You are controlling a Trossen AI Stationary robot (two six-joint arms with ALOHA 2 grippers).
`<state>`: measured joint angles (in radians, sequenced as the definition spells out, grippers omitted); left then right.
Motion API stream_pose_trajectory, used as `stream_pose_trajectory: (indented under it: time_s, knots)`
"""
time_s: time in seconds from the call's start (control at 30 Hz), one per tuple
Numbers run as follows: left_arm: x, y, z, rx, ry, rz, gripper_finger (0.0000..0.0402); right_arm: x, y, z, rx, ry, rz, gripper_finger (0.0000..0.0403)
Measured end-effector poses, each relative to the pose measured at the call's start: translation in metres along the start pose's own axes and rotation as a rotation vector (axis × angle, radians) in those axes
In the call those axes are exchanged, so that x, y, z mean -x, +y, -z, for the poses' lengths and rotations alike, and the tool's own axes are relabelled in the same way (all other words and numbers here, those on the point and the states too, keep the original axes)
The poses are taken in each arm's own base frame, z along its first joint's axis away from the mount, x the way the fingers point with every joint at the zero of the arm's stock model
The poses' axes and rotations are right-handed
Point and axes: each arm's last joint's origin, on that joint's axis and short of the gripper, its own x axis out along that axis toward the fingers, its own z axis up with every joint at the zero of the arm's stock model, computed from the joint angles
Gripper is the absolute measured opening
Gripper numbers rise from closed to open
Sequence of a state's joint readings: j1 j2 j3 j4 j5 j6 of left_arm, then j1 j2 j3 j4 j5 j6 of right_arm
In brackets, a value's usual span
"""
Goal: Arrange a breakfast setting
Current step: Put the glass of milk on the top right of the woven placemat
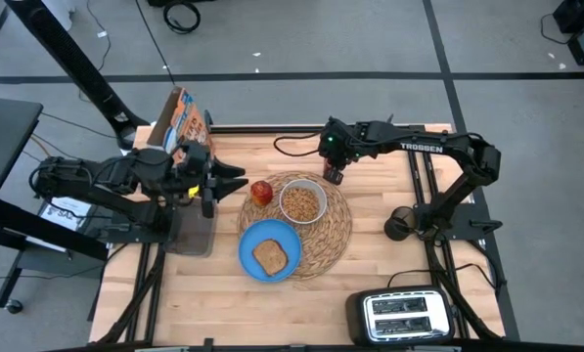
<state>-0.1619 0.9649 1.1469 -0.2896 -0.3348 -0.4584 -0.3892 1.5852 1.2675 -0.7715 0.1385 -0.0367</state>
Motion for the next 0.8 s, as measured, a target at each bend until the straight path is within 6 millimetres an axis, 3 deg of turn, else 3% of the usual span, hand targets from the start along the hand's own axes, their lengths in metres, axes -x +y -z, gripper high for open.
stream_pose_trajectory:
  time_s: [0.37,0.6,0.8]
  knots:
    - [0.000,0.000,0.000,0.000,0.001,-0.001,0.0151,0.000,-0.003,-0.001,0.040,-0.008,0.051,0.0041]
    - [0.000,-0.001,0.000,0.003,0.007,0.025,0.0151,-0.013,-0.002,-0.001,0.045,-0.002,0.073,0.0044]
    - [0.000,-0.001,0.000,0.010,0.006,0.032,0.0151,-0.012,-0.001,-0.001,0.049,-0.005,0.079,0.0071]
